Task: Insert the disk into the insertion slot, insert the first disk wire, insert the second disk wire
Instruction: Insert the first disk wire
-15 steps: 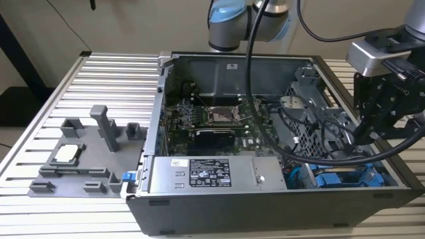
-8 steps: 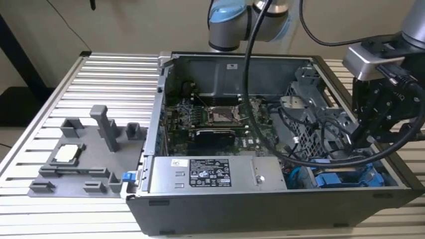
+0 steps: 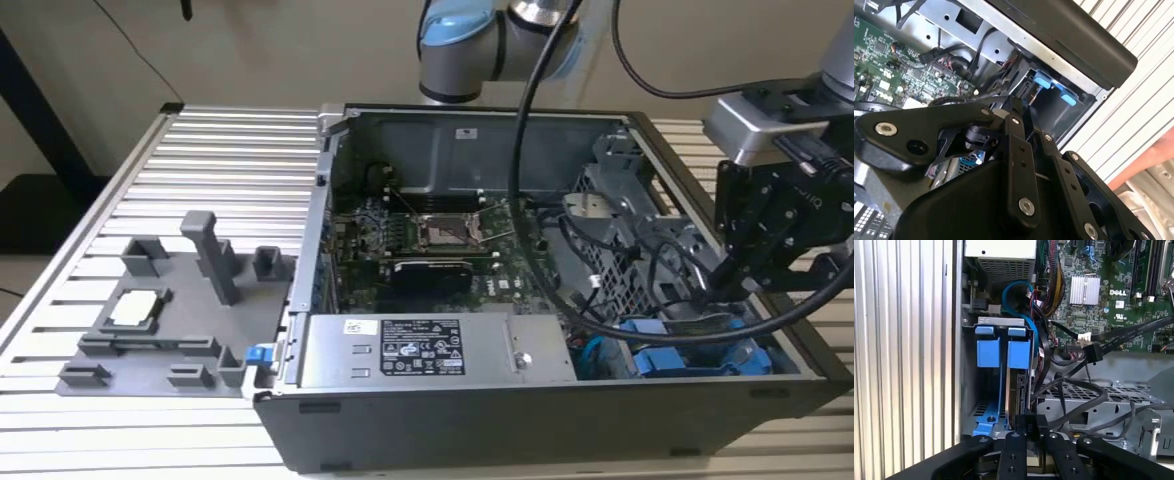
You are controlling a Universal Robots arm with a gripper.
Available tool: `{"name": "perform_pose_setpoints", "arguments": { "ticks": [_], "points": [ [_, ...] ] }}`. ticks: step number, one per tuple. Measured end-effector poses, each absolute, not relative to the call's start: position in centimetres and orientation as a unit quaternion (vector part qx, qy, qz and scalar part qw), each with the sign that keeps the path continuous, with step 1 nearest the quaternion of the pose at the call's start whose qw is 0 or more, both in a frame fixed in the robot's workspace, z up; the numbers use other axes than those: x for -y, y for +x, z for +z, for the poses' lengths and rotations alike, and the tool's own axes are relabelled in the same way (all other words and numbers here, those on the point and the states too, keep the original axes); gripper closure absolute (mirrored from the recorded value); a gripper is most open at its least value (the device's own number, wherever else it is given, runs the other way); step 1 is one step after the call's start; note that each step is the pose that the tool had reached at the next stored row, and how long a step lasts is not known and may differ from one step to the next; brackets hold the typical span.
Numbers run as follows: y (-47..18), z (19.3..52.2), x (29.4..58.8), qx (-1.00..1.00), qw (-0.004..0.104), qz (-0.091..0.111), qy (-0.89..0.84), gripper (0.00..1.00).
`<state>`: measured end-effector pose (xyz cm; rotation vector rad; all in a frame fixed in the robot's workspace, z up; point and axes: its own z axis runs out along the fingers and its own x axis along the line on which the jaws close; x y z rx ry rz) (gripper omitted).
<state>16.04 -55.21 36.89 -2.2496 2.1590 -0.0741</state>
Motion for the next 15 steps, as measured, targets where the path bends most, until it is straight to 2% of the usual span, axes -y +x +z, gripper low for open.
{"name": "perform_pose_setpoints", "arguments": {
  "ticks": [5, 15],
  "points": [
    [16.7, 36.5, 55.2, -0.693, 0.003, -0.016, -0.721, 0.81],
    [16.8, 35.4, 55.2, -0.703, -0.004, -0.008, -0.711, 0.81]
  ]
}}
